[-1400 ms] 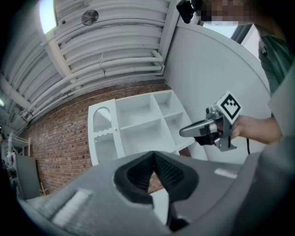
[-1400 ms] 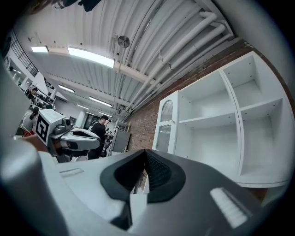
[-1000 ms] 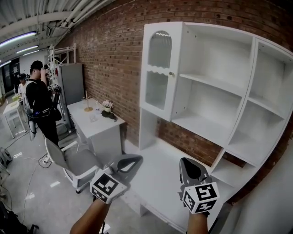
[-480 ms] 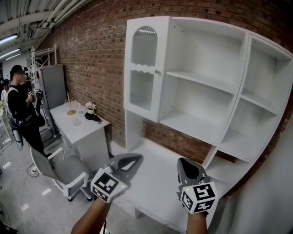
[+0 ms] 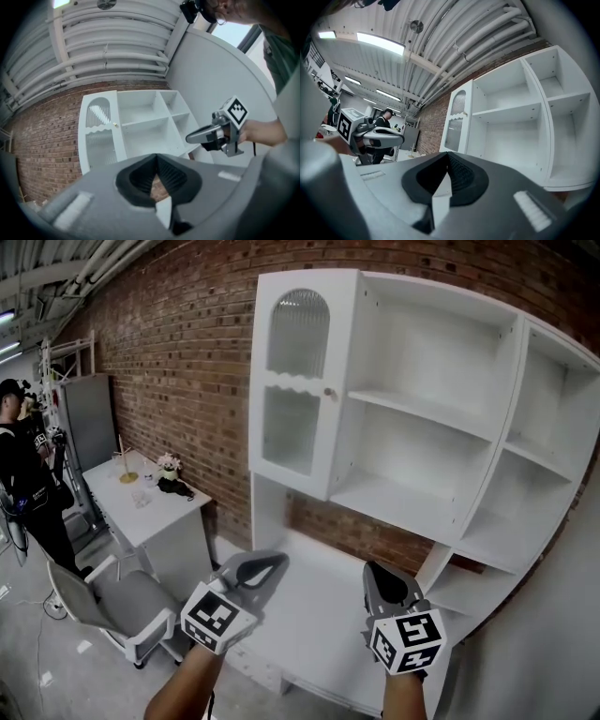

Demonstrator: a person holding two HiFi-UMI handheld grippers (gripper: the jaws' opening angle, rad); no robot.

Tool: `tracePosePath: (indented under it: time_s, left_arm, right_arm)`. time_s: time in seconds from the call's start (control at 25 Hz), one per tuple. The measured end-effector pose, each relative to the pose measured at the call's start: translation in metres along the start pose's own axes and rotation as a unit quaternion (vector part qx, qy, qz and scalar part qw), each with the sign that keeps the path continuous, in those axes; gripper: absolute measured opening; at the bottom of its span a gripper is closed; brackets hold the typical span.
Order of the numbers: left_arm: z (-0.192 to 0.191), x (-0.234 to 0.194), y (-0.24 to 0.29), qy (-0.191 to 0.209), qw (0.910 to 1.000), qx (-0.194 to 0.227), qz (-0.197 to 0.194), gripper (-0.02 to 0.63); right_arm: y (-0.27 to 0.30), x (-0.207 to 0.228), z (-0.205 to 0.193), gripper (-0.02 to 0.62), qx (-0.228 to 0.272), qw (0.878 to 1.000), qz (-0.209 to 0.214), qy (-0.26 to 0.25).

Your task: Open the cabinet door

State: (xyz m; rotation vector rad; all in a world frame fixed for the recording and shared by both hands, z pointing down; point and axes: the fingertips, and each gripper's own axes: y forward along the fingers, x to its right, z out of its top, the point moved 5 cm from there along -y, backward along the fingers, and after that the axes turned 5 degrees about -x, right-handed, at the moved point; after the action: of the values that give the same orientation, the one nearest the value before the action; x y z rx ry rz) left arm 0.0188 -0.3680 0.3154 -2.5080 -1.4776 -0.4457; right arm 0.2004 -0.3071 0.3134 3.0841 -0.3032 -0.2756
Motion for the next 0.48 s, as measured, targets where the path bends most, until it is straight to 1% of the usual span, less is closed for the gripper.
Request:
tracePosePath:
  time_s: [0.28,0.48]
  left_arm:
    - [-0.017,-0.034,-0.009,-0.004,0.9999,0.007,-0.009,0.002]
    - [-0.029,-0.048,-0.005,-0.012,0.9999,0.003,-0.007,0.002]
  right_arm:
    - [0.029,-0.016,0.009,0.006,0.002,1.000,-0.018,-0.005]
    - [0.048,-0.014,0.010,0.006,-0.002,1.000,-0.016,-0.007]
